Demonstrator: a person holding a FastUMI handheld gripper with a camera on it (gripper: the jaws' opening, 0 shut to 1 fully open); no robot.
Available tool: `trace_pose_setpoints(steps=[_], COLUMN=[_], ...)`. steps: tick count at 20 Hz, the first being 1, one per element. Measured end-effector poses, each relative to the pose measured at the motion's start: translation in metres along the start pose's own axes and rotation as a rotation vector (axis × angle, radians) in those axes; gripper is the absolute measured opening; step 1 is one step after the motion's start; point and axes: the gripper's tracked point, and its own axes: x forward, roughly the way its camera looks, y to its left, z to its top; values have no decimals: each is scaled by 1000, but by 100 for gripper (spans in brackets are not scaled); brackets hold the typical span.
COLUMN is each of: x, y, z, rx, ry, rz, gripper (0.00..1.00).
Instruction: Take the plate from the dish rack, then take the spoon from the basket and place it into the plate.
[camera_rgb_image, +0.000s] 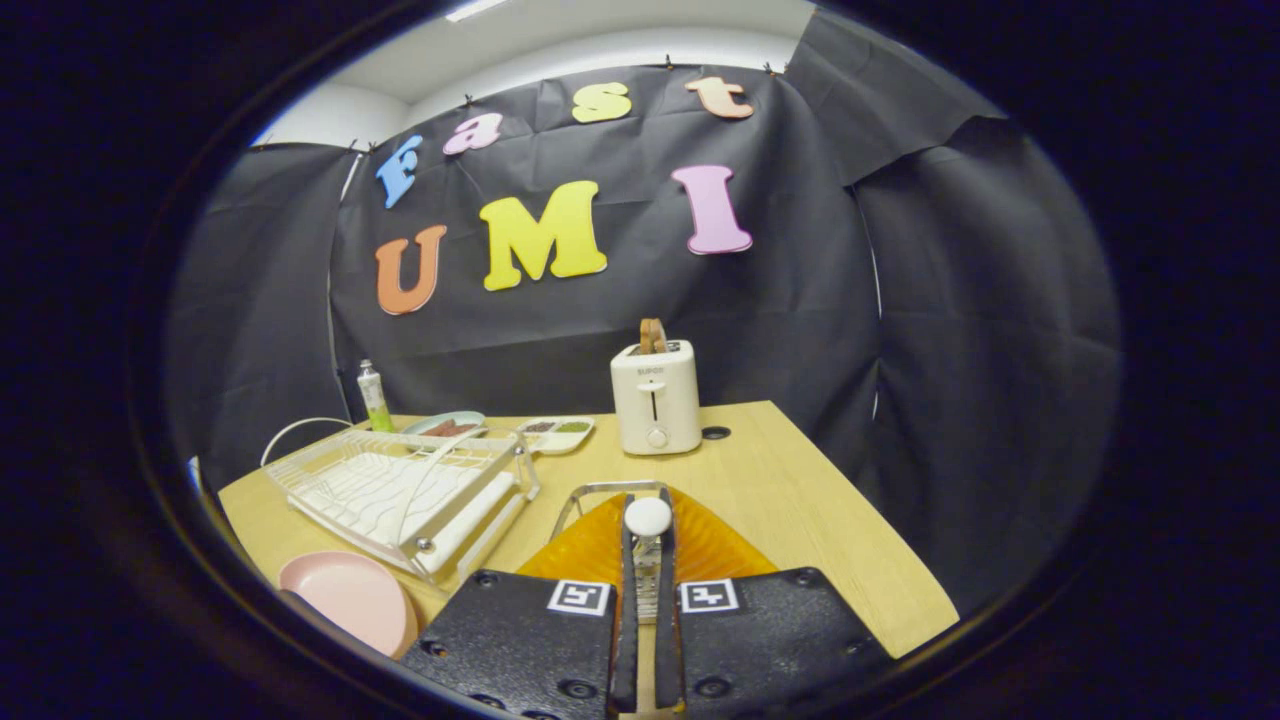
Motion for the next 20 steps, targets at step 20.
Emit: trace_pose_setpoints(steps=[20], x=[-144], y=[197], z=[18], rx=[-274], ry=[158], rz=[282], gripper=[12])
